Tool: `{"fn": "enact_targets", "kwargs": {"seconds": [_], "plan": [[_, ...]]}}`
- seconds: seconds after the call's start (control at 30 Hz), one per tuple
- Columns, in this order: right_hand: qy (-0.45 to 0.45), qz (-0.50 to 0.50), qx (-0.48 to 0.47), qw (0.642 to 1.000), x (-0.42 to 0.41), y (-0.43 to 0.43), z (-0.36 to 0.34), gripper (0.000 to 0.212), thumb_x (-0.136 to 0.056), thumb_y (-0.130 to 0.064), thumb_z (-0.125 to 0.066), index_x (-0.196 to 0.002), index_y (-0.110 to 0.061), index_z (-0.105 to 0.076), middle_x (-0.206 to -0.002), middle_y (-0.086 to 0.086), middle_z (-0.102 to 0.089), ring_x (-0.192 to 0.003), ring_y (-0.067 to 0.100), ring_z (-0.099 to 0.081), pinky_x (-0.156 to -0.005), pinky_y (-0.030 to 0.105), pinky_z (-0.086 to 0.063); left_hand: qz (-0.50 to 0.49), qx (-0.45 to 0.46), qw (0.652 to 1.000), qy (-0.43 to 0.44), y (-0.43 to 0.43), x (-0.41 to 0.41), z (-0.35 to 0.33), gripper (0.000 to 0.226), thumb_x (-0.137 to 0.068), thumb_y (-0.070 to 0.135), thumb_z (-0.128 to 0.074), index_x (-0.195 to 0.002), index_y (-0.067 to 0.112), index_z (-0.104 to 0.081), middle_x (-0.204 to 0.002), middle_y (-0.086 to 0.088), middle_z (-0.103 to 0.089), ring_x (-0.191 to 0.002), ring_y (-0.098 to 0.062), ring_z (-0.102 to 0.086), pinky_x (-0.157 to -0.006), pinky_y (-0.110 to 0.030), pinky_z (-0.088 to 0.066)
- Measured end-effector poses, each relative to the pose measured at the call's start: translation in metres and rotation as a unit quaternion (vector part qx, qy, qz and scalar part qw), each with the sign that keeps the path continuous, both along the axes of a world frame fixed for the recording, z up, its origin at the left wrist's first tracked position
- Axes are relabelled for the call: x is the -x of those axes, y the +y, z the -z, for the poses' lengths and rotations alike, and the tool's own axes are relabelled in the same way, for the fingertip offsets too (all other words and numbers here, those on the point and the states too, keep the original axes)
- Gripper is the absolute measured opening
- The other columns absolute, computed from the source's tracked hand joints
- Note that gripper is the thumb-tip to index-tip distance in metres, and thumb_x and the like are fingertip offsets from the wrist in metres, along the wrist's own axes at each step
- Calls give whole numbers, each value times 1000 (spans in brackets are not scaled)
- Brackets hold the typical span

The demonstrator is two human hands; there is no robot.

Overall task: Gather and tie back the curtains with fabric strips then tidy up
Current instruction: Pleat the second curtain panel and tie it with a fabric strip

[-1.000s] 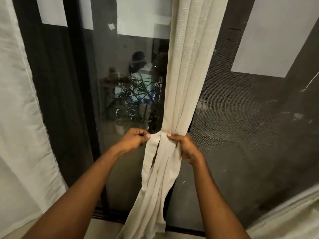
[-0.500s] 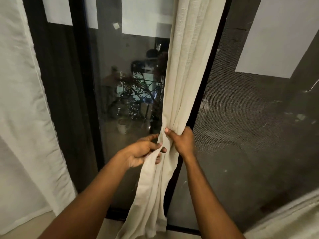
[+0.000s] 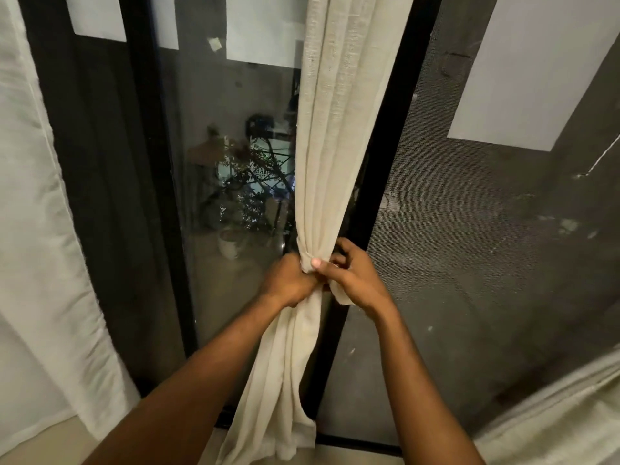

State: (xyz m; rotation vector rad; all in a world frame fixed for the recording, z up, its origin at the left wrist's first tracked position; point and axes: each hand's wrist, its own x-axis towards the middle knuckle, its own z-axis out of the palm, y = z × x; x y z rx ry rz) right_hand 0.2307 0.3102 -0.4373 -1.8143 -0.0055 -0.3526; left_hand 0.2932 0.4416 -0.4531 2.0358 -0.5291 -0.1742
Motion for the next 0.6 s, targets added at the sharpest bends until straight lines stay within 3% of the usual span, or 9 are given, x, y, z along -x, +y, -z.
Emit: {"fn": "enact_targets", "kwargs": {"seconds": [0.1,0.27,0.4,0.5,0.6], "plan": [[26,-45,23,998,4,-9,1,49,-81,-3,-73,-126,-8,-54,-116,4,-69,-105,16,-67,-76,28,-58,-37,-72,995,-62,2,-5,3,69,-64,73,-61,-111,24,-68,-100,-2,-72,-91,-25,-67,-77,-39,-56],[43,-67,83,993,4,-22,2,35,-83,6,-66,-117,-3,-64,-112,10,-70,-105,20,-67,-92,34,-54,-49,-132,983,-118,0,-12,14,95,-48,91,-51,-115,26,-65,-108,-5,-68,-95,-25,-65,-79,-38,-55],[50,-78,118,989,3,-22,-1,31,-86,8,-61,-113,-6,-66,-109,8,-71,-100,14,-67,-87,26,-54,35,-153,980,-118,-3,-16,14,77,-65,74,-61,-132,36,-52,-131,-6,-52,-120,-28,-44,-99,-42,-43],[53,-76,155,983,2,-25,-8,29,-89,7,-57,-112,-6,-68,-107,5,-72,-100,13,-68,-86,26,-53,126,-62,986,-95,-1,-12,17,74,-63,55,-75,-130,39,-49,-130,8,-57,-121,-15,-52,-102,-43,-45],[60,-77,178,979,1,-25,-12,26,-90,6,-56,-109,-5,-68,-101,3,-72,-95,10,-68,-84,23,-52,97,10,993,-68,-2,-1,29,85,-67,31,-84,-138,26,-38,-134,7,-50,-123,-12,-49,-105,-39,-43]]}}
